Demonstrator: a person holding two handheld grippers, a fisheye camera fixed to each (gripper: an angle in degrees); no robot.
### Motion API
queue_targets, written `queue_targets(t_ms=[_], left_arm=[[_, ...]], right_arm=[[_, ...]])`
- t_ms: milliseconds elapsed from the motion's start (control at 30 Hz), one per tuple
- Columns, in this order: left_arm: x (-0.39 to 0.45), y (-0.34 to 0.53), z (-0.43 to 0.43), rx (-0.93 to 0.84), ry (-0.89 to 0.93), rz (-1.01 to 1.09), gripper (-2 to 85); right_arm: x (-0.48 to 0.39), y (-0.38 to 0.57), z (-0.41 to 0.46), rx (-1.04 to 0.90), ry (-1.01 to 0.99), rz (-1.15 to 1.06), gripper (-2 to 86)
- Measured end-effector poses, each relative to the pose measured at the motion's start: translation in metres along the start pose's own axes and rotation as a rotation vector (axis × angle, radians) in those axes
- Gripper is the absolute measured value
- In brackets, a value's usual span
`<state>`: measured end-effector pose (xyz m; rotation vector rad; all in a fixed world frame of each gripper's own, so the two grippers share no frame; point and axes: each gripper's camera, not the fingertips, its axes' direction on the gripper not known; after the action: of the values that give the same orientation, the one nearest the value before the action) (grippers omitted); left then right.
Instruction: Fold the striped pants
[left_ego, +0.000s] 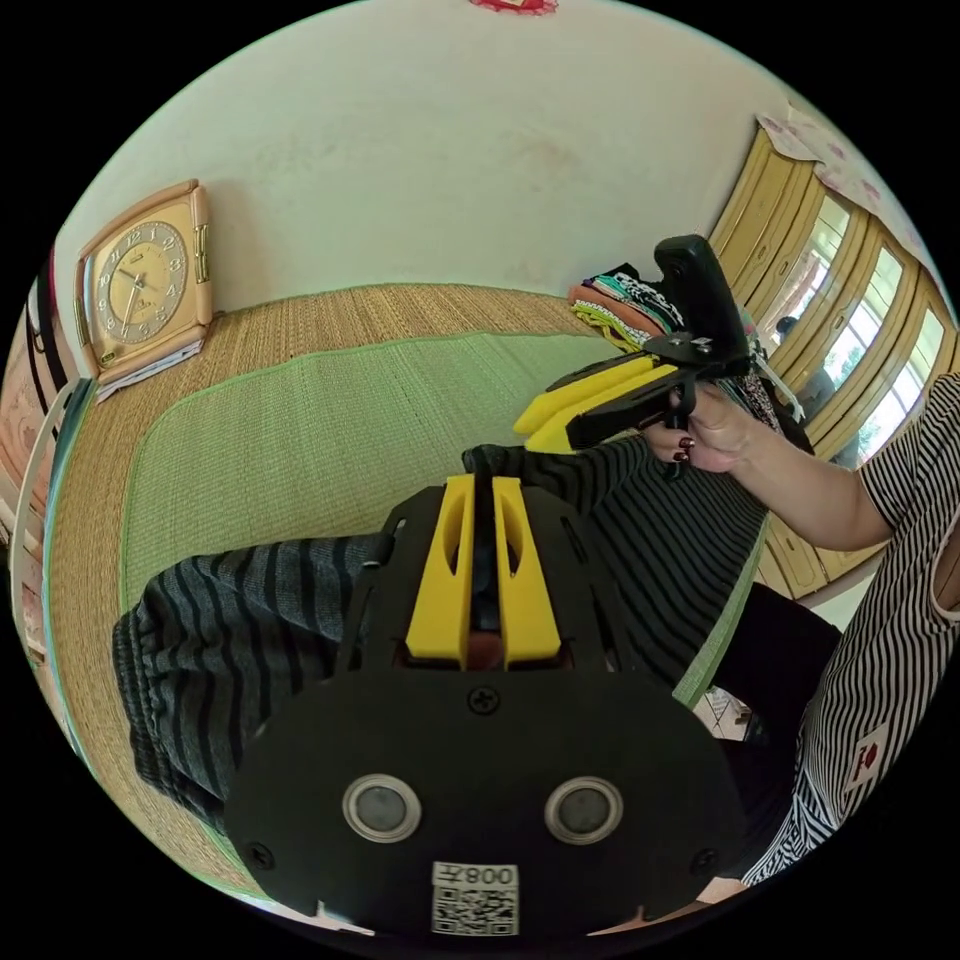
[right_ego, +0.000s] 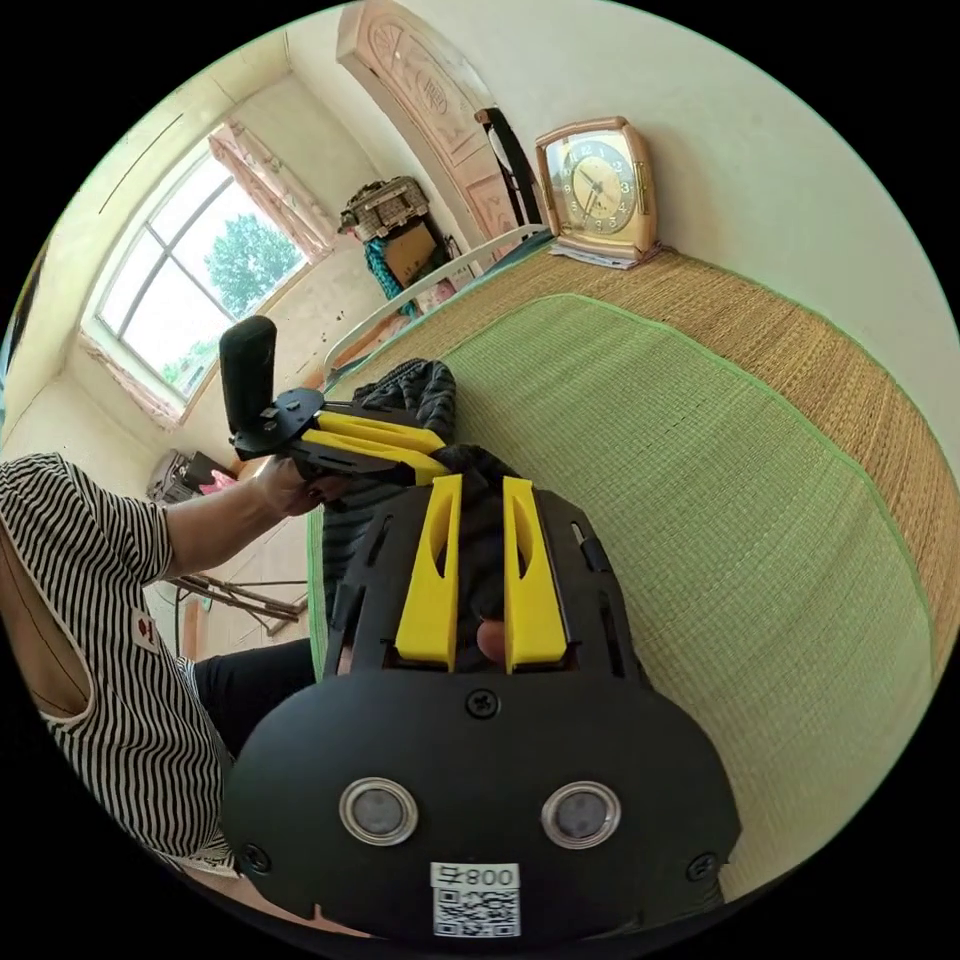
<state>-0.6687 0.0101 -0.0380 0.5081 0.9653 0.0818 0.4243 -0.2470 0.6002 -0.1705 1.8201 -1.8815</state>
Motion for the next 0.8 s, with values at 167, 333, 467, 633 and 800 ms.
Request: queue_targets(t_ms=[167,333,467,633,800], left_arm=[[0.011,-0.013,-0.015,-0.007,-0.027,0.012,3.4],[0.000,-0.013,-0.049,0.032,-0.119,-0.100,5.0],[-0.061,0.002,-0.101,0.071,-0.294,-0.362,8.4],[-0.141,0.023,-0.138,-0.002,-0.369,-0.630,11.2],[-0.176,0.022,-0.137,-0.138,-0.200,-0.680,10.1]], right_arm=[[0.006,-0.016,0.017,-0.081,-0.112,-0.038,6.5],[0.006,-0.015,0.017,-0.062,-0.113,-0.015,1.9],[0.003,-0.003,0.004,0.027,-0.124,0.020,1.0],[-0.003,0.001,0.007,0.047,-0.101,0.048,0.7],[0.000,-0.004,0.009,0.061,-0.098,0.083,0.6]])
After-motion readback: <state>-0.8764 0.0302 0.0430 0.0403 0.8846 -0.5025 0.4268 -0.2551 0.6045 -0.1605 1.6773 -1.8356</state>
